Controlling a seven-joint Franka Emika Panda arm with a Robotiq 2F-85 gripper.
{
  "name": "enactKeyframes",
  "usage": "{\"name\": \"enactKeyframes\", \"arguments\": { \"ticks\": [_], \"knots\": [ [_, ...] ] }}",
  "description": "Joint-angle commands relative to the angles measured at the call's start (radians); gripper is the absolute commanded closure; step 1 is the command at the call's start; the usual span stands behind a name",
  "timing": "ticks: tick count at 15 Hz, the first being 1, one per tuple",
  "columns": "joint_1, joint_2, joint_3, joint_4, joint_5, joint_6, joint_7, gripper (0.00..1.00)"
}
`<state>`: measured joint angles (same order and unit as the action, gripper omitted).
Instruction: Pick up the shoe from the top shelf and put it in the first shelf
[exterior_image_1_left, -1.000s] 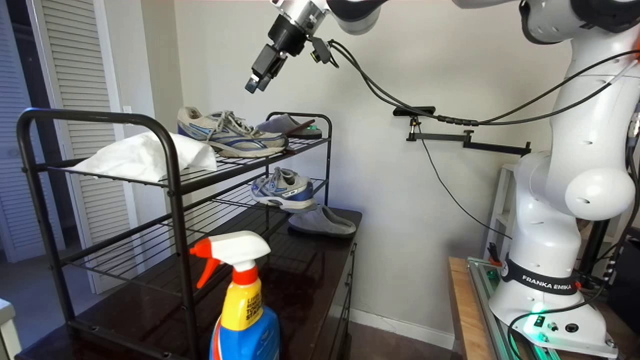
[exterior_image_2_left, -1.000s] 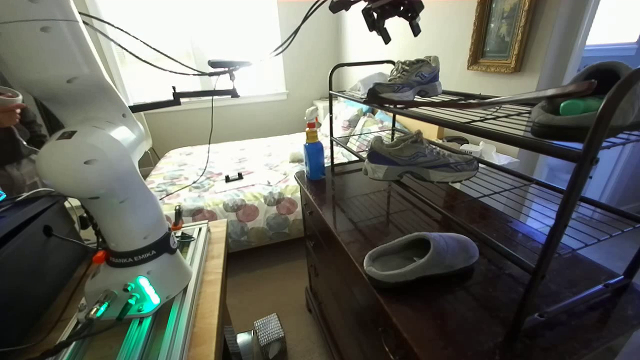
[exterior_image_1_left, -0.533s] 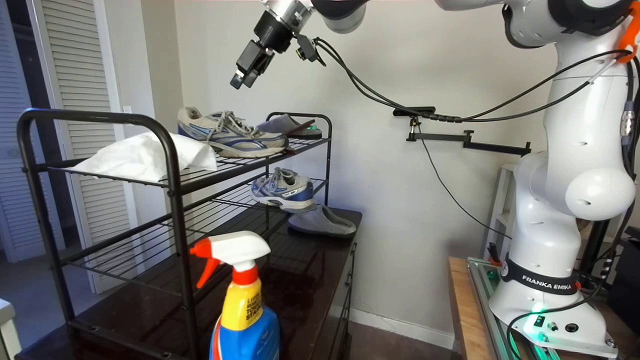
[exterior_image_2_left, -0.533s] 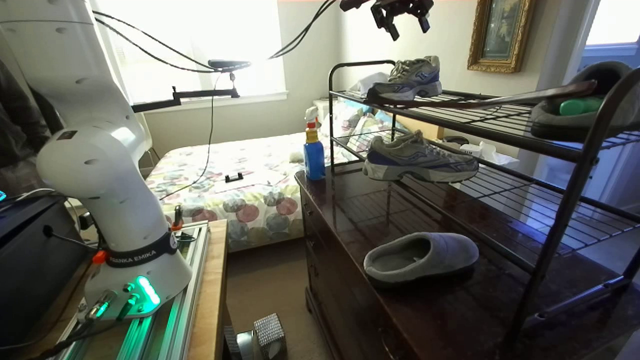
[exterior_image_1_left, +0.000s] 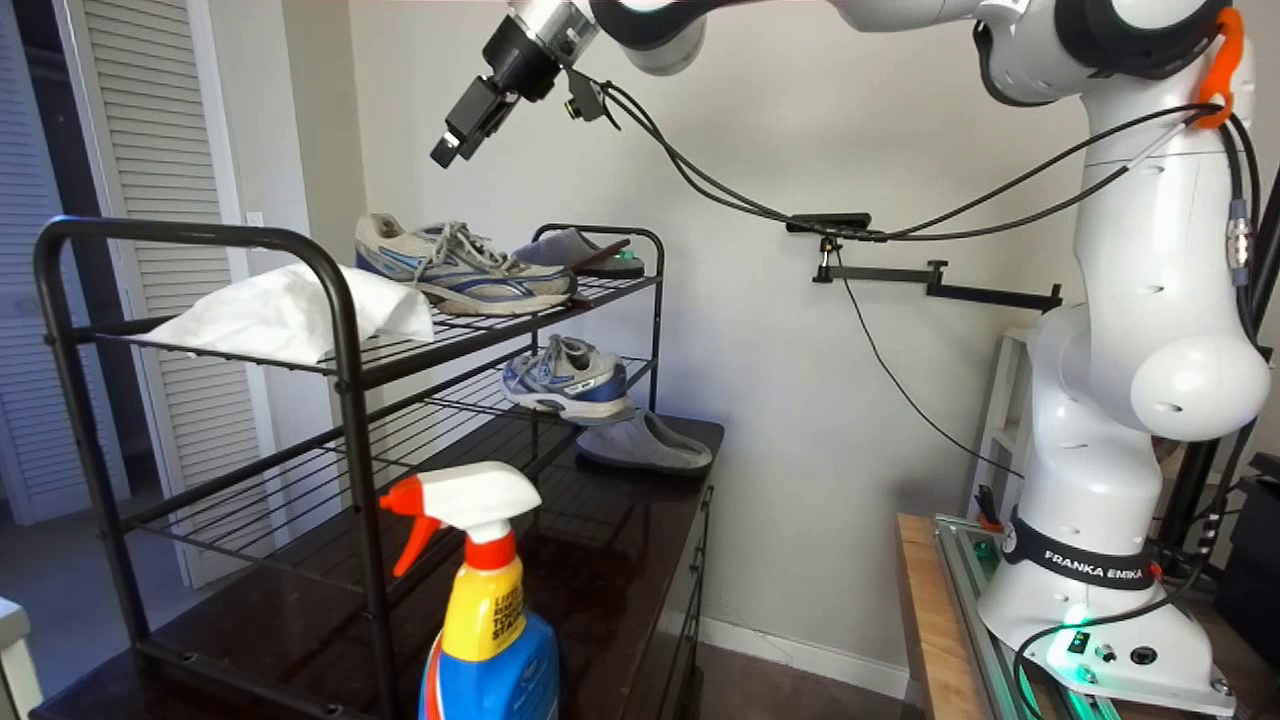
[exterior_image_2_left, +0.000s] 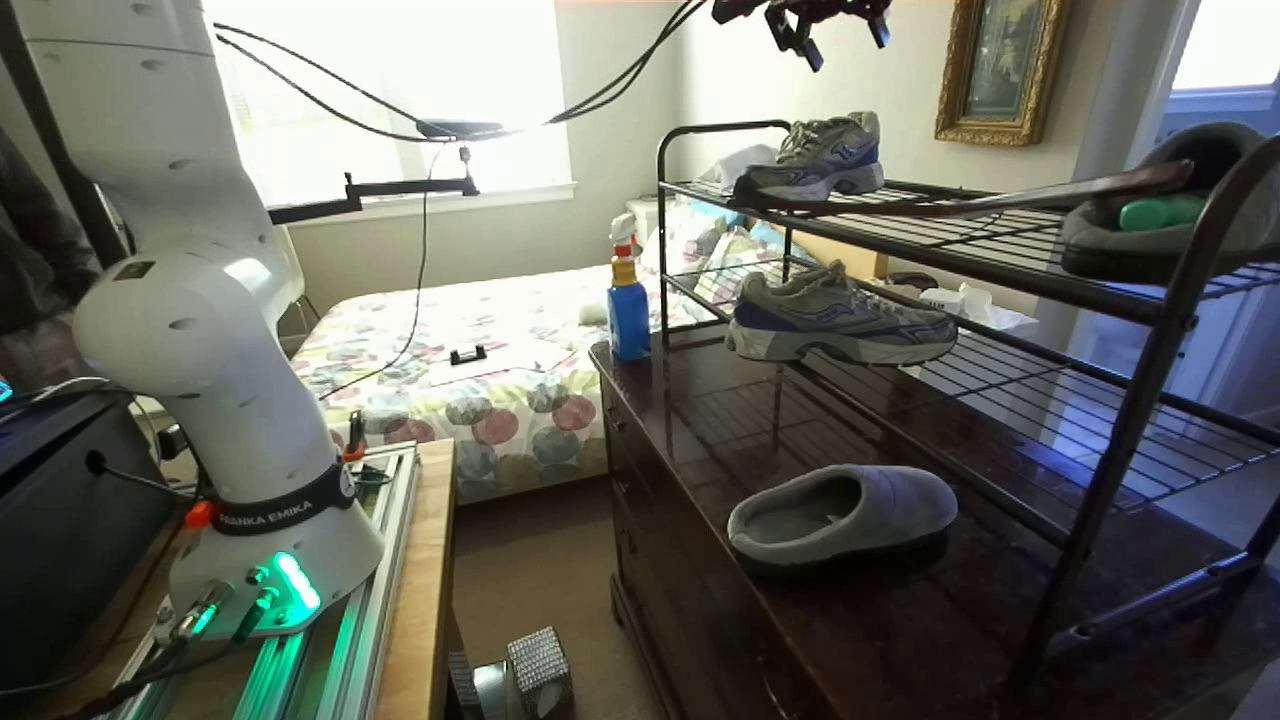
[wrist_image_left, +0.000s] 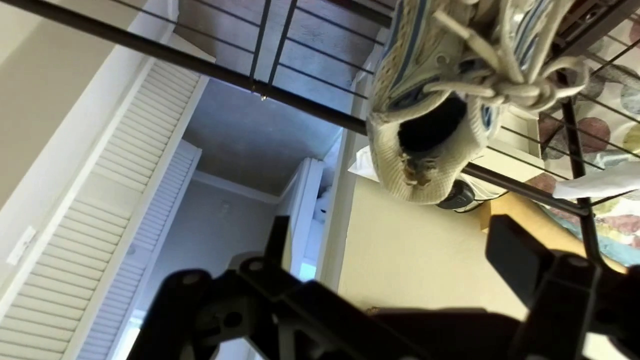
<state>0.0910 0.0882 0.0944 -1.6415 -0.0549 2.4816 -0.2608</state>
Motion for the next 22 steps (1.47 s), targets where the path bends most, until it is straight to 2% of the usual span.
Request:
{"name": "enactKeyframes", "arguments": {
  "ticks": [1, 5, 9, 11, 14, 19, 22],
  "knots": [
    [0.002, 0.126, 0.0, 0.189, -0.07, -0.036, -0.071, 0.0],
    [0.006, 0.243, 0.015, 0.348, -0.064, -0.145, -0.149, 0.0],
    [0.006, 0.362, 0.041, 0.499, -0.032, -0.332, -0.205, 0.0],
    [0.008, 0.408, 0.044, 0.558, -0.038, -0.372, -0.215, 0.0],
    [0.012, 0.46, 0.042, 0.64, -0.043, -0.438, -0.221, 0.0],
    [0.011, 0.519, 0.041, 0.762, -0.029, -0.654, -0.221, 0.0],
    [0.012, 0.557, 0.046, 0.827, -0.015, -0.733, -0.226, 0.0]
  ]
}}
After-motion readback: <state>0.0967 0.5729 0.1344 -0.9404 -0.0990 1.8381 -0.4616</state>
